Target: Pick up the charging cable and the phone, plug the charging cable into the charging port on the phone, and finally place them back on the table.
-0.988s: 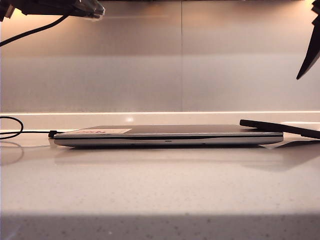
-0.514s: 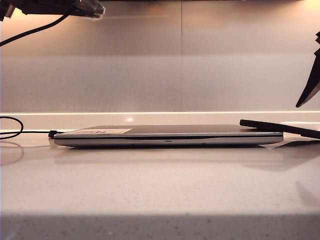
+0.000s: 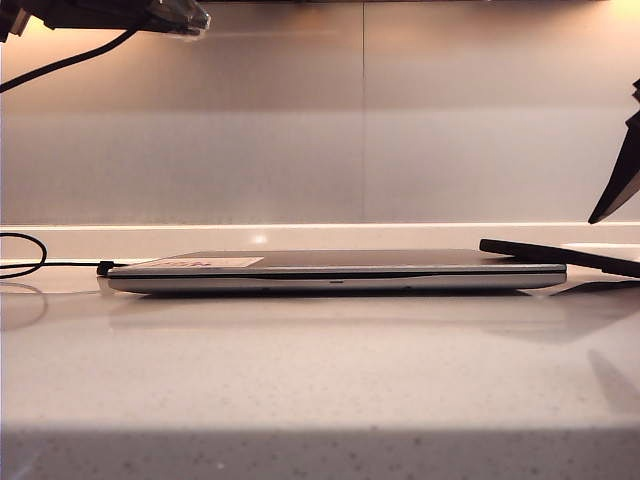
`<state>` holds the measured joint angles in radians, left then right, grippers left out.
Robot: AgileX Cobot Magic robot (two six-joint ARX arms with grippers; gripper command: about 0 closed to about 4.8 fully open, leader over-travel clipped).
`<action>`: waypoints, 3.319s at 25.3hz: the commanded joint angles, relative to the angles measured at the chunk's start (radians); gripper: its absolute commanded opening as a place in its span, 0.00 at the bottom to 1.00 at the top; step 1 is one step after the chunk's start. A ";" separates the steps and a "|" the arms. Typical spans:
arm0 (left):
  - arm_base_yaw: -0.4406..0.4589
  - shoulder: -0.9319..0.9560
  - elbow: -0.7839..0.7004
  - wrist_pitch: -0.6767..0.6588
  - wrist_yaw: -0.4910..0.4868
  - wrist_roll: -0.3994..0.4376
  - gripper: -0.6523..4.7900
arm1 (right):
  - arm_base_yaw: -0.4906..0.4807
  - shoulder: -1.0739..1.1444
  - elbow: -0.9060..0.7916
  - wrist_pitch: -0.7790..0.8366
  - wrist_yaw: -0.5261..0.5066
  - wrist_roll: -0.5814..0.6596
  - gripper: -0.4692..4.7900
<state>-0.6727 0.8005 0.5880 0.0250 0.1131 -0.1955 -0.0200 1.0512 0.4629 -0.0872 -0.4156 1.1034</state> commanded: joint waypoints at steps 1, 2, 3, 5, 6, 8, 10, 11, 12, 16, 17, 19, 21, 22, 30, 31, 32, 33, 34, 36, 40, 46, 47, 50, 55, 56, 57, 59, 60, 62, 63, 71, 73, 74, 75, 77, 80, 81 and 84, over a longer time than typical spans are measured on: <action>0.000 -0.001 0.002 0.016 0.003 0.004 0.11 | 0.001 0.033 0.002 0.044 0.002 0.001 0.76; 0.000 -0.001 0.002 0.016 0.003 0.004 0.11 | 0.002 0.045 0.002 0.052 0.003 0.001 0.76; 0.000 -0.001 0.002 0.016 0.003 0.004 0.11 | 0.002 0.053 0.002 0.060 0.002 0.001 0.76; 0.000 -0.001 0.002 0.016 0.003 0.004 0.11 | 0.003 0.080 0.002 0.081 0.002 0.001 0.76; 0.000 -0.001 0.002 0.016 0.003 0.004 0.11 | 0.003 0.086 0.002 0.088 0.002 0.001 0.76; 0.000 -0.001 0.002 0.016 0.003 0.004 0.11 | 0.003 0.098 0.002 0.103 0.003 0.001 0.76; 0.000 -0.001 0.002 0.016 0.003 0.004 0.11 | 0.003 0.111 0.001 0.121 0.002 0.001 0.76; 0.000 -0.001 0.002 0.016 0.003 0.004 0.11 | 0.003 0.117 0.002 0.125 0.002 0.001 0.76; 0.000 -0.001 0.002 0.017 0.003 0.004 0.11 | 0.003 0.123 0.001 0.133 0.002 0.001 0.76; 0.000 -0.001 0.002 0.017 0.003 0.004 0.11 | 0.003 0.149 0.001 0.164 0.002 0.002 0.76; 0.000 -0.001 0.002 0.017 0.003 0.004 0.11 | 0.003 0.155 0.002 0.171 0.002 0.002 0.76; 0.000 -0.001 0.002 0.017 0.003 0.004 0.11 | 0.003 0.164 0.002 0.180 0.003 0.002 0.76; 0.000 -0.001 0.002 0.017 0.003 0.004 0.11 | 0.003 0.172 0.001 0.190 0.004 0.002 0.76; 0.000 -0.001 0.002 0.017 0.003 0.004 0.11 | 0.003 0.175 0.001 0.195 0.008 0.002 0.76; 0.000 -0.001 0.002 0.017 0.003 0.004 0.11 | 0.004 0.180 0.002 0.222 0.019 0.002 0.69; 0.000 -0.001 0.002 0.017 0.003 0.004 0.11 | 0.004 0.180 0.001 0.222 0.021 0.002 0.62; 0.000 -0.001 0.002 0.017 0.003 0.004 0.11 | 0.004 0.180 0.001 0.222 0.021 0.002 0.60; 0.000 -0.001 0.002 0.017 0.003 0.004 0.11 | 0.004 0.180 0.001 0.222 0.021 0.002 0.58; 0.000 -0.001 0.002 0.017 0.003 0.004 0.11 | 0.004 0.180 0.001 0.222 0.021 0.002 0.56; 0.000 -0.001 0.002 0.017 0.003 0.004 0.11 | 0.004 0.180 0.001 0.221 0.021 0.002 0.51; 0.000 -0.001 0.002 0.017 0.003 0.004 0.11 | 0.004 0.181 0.001 0.219 0.027 0.001 0.48; 0.000 -0.001 0.002 0.017 0.003 0.004 0.11 | 0.004 0.181 0.001 0.219 0.040 -0.001 0.24; 0.000 -0.001 0.002 0.017 0.003 0.004 0.11 | 0.004 0.181 0.001 0.219 0.040 -0.005 0.21; 0.000 -0.001 0.002 0.017 0.003 0.004 0.11 | 0.004 0.181 0.001 0.219 0.043 -0.059 0.07; 0.000 -0.001 0.002 0.017 0.003 0.004 0.11 | 0.004 0.179 0.012 0.226 0.031 -0.122 0.07; 0.000 -0.001 0.002 0.016 0.003 0.004 0.11 | 0.003 0.177 0.021 0.225 0.017 -0.138 0.07; 0.000 -0.001 0.002 0.016 0.003 0.004 0.11 | 0.003 0.174 0.037 0.220 0.001 -0.163 0.07; 0.000 -0.001 0.002 0.014 0.003 0.004 0.11 | 0.005 0.154 0.100 0.171 -0.029 -0.225 0.07; 0.000 -0.001 0.002 0.013 0.003 0.004 0.11 | 0.005 0.145 0.125 0.140 -0.035 -0.245 0.07; 0.000 -0.001 0.002 0.006 0.003 0.005 0.11 | 0.006 0.118 0.192 0.027 -0.036 -0.304 0.07; 0.000 -0.001 0.002 0.001 0.003 0.005 0.11 | 0.006 0.106 0.224 -0.032 -0.035 -0.341 0.07; 0.000 -0.001 -0.020 -0.080 0.003 0.087 0.11 | 0.061 0.062 0.523 -0.627 0.068 -0.673 0.07; 0.000 -0.001 -0.035 -0.097 0.003 0.087 0.11 | 0.103 0.062 0.579 -0.739 0.118 -0.727 0.07; 0.000 -0.001 -0.055 -0.107 0.003 0.087 0.11 | 0.144 0.062 0.621 -0.826 0.167 -0.753 0.07; 0.000 -0.001 -0.067 -0.112 0.003 0.087 0.11 | 0.169 0.062 0.640 -0.871 0.191 -0.766 0.07; 0.000 -0.001 -0.098 -0.119 0.003 0.087 0.11 | 0.239 0.062 0.672 -0.963 0.238 -0.768 0.07; 0.000 -0.001 -0.130 -0.121 0.004 0.087 0.11 | 0.298 0.063 0.676 -1.020 0.262 -0.768 0.07; 0.000 -0.001 -0.151 -0.121 0.004 0.086 0.11 | 0.328 0.068 0.676 -1.052 0.295 -0.768 0.07; 0.000 -0.001 -0.181 -0.121 0.004 0.083 0.11 | 0.374 0.083 0.676 -1.108 0.359 -0.768 0.07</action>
<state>-0.6727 0.8009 0.4129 -0.1078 0.1127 -0.1127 0.3405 1.1294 1.1328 -1.1793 -0.0959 0.3389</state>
